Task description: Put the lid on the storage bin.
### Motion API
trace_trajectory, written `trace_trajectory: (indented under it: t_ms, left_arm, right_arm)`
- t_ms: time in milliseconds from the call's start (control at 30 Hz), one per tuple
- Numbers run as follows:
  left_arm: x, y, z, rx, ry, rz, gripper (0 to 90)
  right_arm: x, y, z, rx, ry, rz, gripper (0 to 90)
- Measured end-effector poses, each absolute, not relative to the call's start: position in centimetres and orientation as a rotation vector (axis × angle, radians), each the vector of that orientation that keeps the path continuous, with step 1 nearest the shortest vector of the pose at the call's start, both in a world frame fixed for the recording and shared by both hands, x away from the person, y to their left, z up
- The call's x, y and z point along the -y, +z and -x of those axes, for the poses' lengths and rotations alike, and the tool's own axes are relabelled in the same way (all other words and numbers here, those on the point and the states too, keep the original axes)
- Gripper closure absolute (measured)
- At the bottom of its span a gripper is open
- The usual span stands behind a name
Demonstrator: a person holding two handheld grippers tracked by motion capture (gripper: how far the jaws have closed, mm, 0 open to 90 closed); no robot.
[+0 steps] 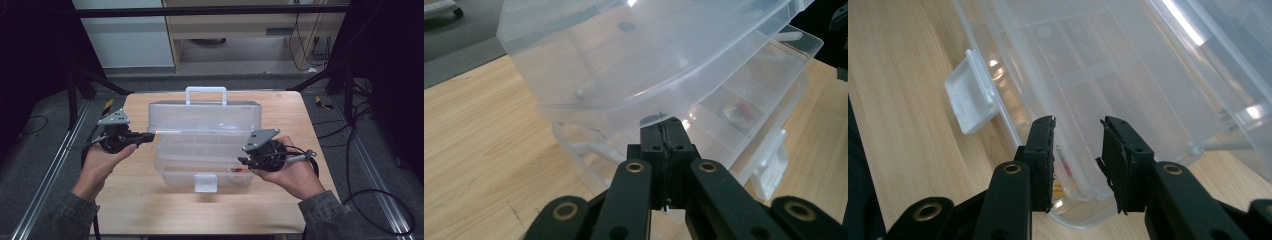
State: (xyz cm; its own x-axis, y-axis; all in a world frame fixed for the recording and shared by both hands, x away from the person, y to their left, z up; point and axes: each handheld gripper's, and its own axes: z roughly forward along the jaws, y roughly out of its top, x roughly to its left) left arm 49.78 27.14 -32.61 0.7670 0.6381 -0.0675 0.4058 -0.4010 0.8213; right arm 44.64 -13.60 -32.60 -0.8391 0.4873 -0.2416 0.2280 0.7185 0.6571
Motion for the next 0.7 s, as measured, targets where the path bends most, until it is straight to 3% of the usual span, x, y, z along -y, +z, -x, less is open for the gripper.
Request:
trace_trajectory:
  t_ms: [700]
  left_arm:
    - [-27.2, -33.4, -49.1, -0.777, 0.311, -2.064, 89.4]
  right_arm:
    - [17.7, -32.8, -43.7, -2.468, 0.842, -0.675, 65.4]
